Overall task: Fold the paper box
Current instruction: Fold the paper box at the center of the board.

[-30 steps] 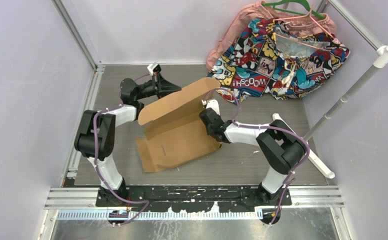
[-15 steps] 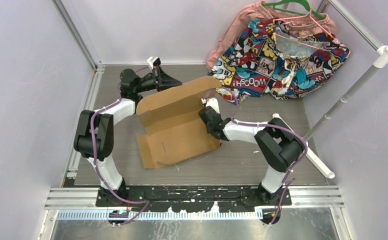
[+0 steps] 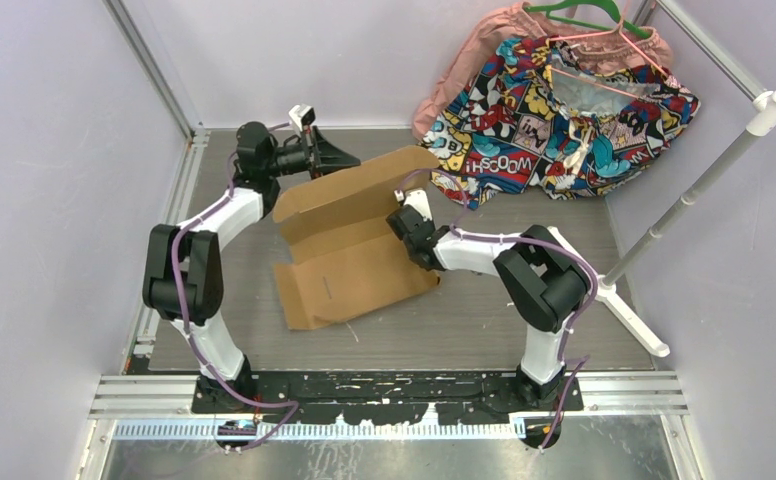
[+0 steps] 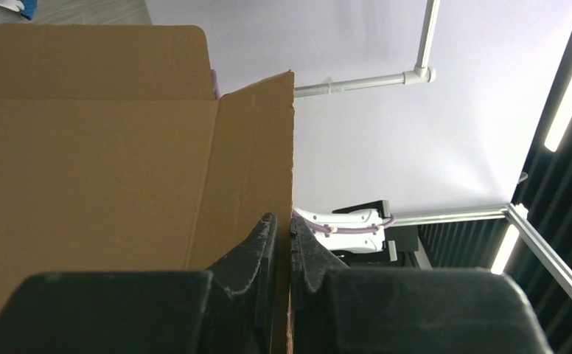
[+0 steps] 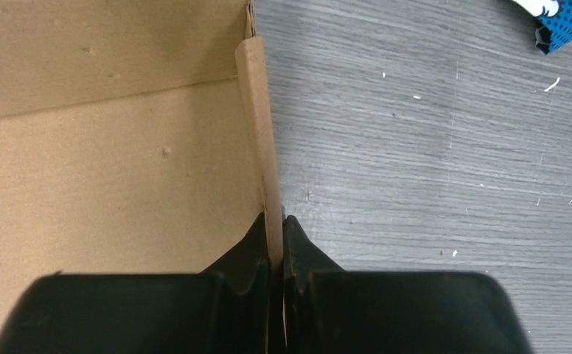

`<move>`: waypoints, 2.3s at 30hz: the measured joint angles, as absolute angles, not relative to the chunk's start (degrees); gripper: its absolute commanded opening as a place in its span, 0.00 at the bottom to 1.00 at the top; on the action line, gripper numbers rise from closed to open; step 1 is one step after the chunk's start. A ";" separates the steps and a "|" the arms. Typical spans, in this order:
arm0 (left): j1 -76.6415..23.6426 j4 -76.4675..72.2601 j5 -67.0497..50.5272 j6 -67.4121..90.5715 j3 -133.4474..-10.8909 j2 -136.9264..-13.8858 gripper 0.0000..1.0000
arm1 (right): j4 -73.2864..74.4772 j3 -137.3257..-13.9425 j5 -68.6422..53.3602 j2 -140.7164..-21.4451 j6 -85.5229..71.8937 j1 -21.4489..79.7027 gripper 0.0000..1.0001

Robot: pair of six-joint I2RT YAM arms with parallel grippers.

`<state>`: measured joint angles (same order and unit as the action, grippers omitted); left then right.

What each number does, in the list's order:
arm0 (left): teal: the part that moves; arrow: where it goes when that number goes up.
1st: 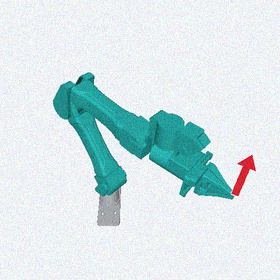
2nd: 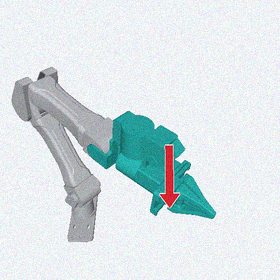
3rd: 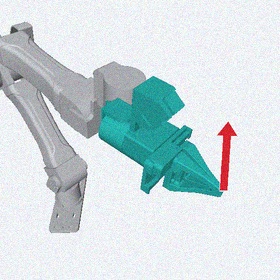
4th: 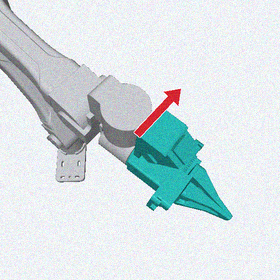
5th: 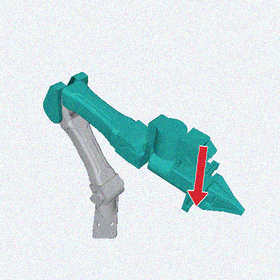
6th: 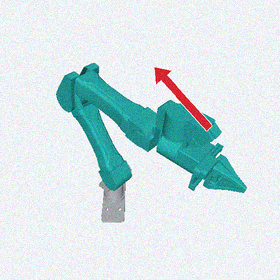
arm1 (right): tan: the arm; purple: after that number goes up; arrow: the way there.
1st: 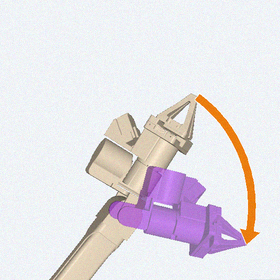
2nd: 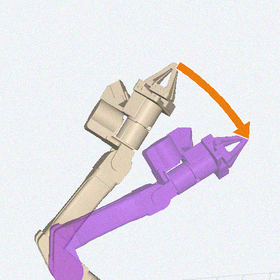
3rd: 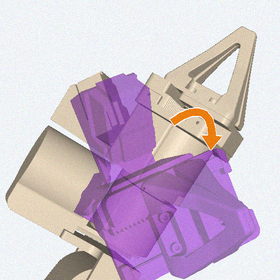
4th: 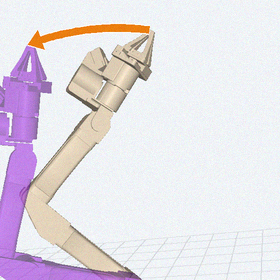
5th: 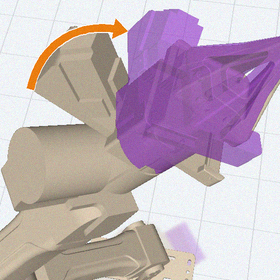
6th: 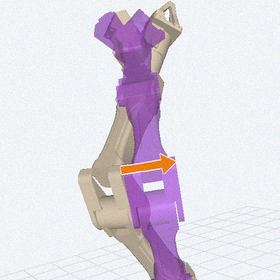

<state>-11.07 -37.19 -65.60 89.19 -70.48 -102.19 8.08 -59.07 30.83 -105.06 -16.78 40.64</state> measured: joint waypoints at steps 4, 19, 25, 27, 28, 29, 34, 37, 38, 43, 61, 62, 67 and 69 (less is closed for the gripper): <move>-10.55 -35.29 -65.60 87.59 -70.76 -102.06 0.11 | 8.88 -60.90 32.03 -106.56 -16.84 40.64 0.10; -5.58 -26.89 -67.13 81.65 -73.36 -101.34 0.22 | 9.39 -62.08 32.58 -107.42 -18.09 40.53 0.07; 1.69 -25.93 -66.78 79.96 -72.25 -101.27 0.26 | 10.46 -62.48 32.49 -107.42 -19.90 39.70 0.05; 3.73 -24.08 -65.76 78.24 -70.89 -100.75 0.23 | 10.70 -62.57 32.49 -107.42 -20.23 39.46 0.05; 4.51 -22.55 -65.30 77.06 -70.28 -100.29 0.22 | 10.83 -62.61 32.49 -107.42 -20.36 39.33 0.05; 5.48 -19.75 -64.49 75.09 -69.56 -99.55 0.19 | 10.94 -62.65 32.49 -107.42 -20.56 39.20 0.05; 7.31 -4.64 -59.66 63.26 -68.90 -95.22 0.07 | 11.25 -62.76 32.45 -107.42 -21.17 38.76 0.04; 7.38 3.68 -56.88 56.27 -68.86 -92.90 0.01 | 11.38 -62.83 32.38 -107.42 -21.23 38.61 0.03; 7.35 5.39 -56.25 54.72 -68.77 -92.66 0.00 | 11.51 -62.89 32.34 -107.42 -21.26 38.57 0.03; 7.25 14.46 -52.69 47.59 -67.88 -93.23 0.00 | 12.38 -63.70 32.25 -107.90 -21.45 38.37 0.02; 4.21 25.80 -30.52 34.70 -68.10 -98.30 0.00 | 13.72 -65.06 31.51 -108.53 -21.85 37.58 0.01; 3.60 25.76 -29.87 34.44 -68.10 -98.70 0.00 | 13.72 -65.06 31.46 -108.55 -21.87 37.56 0.01; 0.99 24.88 -26.65 33.95 -68.10 -100.62 0.00 | 13.76 -65.10 31.27 -108.55 -22.06 37.50 0.01; 0.45 24.18 -25.58 33.93 -68.10 -101.73 0.00 | 13.76 -65.10 31.22 -108.53 -22.13 37.47 0.01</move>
